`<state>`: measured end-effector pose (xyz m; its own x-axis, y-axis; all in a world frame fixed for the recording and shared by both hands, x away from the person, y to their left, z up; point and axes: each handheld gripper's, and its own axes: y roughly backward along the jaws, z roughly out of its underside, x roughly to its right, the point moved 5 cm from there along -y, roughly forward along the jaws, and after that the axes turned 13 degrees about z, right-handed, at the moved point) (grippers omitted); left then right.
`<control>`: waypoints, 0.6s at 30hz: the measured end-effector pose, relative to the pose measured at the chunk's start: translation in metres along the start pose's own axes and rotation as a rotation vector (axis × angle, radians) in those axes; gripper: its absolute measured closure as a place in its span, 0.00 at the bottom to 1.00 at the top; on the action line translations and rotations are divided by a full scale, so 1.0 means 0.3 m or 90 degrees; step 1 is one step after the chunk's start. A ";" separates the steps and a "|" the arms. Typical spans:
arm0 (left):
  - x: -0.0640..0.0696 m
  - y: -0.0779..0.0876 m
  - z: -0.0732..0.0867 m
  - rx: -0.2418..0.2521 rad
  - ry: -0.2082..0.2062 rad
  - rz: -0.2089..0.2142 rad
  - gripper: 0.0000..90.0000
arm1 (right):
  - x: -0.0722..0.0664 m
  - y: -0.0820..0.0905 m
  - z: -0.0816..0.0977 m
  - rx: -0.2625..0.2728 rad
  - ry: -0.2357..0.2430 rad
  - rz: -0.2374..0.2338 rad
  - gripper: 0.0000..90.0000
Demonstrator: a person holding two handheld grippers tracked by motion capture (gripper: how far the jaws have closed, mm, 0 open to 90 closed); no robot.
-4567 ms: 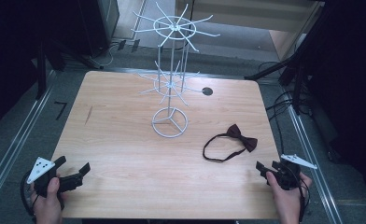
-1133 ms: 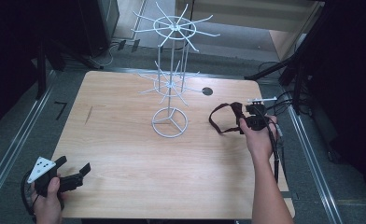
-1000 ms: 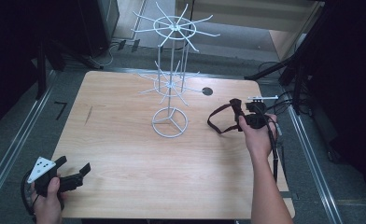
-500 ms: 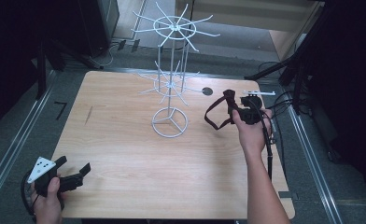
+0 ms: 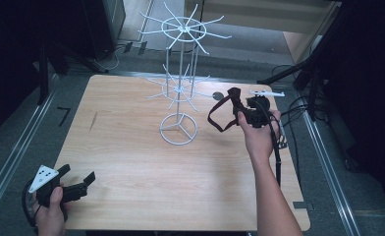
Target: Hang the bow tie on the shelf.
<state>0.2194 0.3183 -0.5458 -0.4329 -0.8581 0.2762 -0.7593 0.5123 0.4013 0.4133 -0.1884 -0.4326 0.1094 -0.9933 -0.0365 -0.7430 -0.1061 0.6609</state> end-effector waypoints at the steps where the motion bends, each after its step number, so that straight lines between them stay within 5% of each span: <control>1: 0.000 0.000 0.000 0.000 0.000 0.000 0.00 | -0.006 0.004 -0.004 0.004 0.000 -0.004 0.82; 18: -0.001 0.000 0.000 -0.001 0.000 0.000 0.00 | -0.063 0.061 -0.024 0.046 0.044 -0.028 0.82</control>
<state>0.2194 0.3184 -0.5458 -0.4331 -0.8578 0.2767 -0.7585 0.5128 0.4022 0.4024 -0.1713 -0.4144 0.1860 -0.9825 -0.0105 -0.7823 -0.1546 0.6035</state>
